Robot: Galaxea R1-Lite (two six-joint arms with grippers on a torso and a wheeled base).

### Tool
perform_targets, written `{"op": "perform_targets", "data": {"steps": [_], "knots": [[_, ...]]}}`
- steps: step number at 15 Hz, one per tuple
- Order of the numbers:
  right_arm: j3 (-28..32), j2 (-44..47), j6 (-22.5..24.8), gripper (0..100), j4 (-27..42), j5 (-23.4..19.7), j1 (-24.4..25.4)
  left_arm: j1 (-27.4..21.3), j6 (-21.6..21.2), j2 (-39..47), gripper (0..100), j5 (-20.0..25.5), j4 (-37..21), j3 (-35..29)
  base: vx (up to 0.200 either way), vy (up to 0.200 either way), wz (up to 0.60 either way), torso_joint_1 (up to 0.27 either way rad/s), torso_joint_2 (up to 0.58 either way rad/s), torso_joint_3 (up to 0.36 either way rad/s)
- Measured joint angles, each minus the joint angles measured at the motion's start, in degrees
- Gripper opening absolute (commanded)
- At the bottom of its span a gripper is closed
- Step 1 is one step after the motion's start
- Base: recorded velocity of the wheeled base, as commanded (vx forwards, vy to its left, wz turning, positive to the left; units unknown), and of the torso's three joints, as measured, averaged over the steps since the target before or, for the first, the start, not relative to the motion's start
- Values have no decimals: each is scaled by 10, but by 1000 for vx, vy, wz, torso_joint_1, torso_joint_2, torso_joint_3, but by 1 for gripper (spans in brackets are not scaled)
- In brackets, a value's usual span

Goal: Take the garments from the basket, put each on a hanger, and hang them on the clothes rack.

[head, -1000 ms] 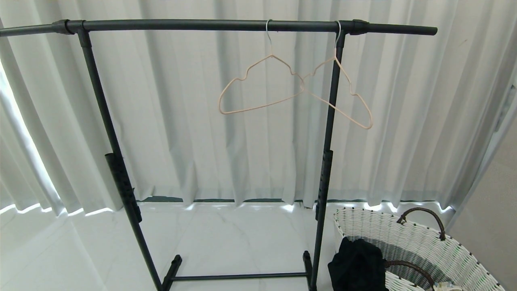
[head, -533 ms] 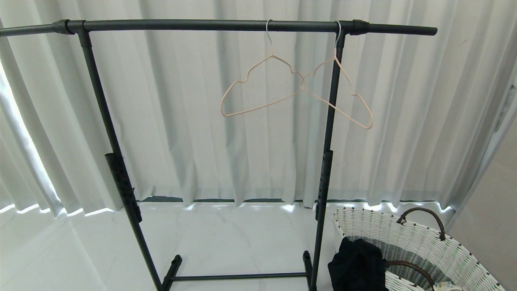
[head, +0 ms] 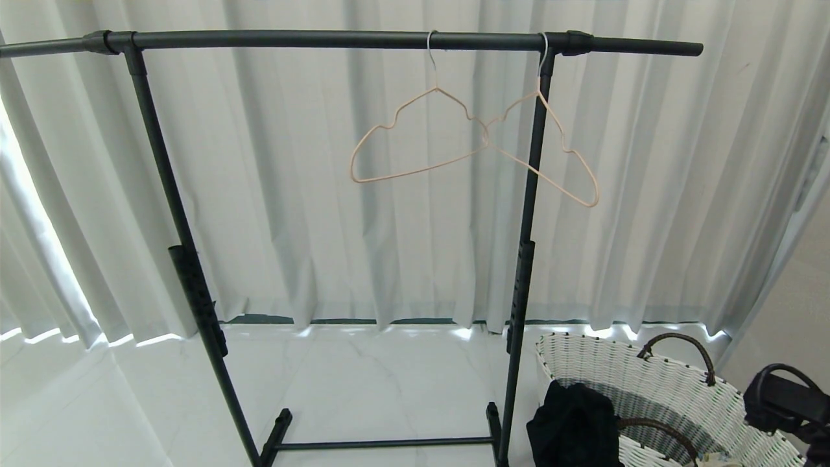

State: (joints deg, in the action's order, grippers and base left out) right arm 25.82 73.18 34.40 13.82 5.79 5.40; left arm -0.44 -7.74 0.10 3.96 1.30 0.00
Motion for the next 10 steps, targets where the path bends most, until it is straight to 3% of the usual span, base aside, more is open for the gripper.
{"op": "perform_targets", "data": {"steps": [3, 7, 10], "knots": [[-3, 88, 35, 100, -43, 1, -27, 0, 0, 0, 100, 0, 0, 0, 0, 0, 0, 0, 0, 0], [-4, 174, 158, 100, -163, -11, -100, 0, 0, 0, 100, 0, 0, 0, 0, 0, 0, 0, 0, 0], [-10, 221, 175, 100, -180, -43, -112, 0, 0, 0, 100, 0, 0, 0, 0, 0, 0, 0, 0, 0]]}}
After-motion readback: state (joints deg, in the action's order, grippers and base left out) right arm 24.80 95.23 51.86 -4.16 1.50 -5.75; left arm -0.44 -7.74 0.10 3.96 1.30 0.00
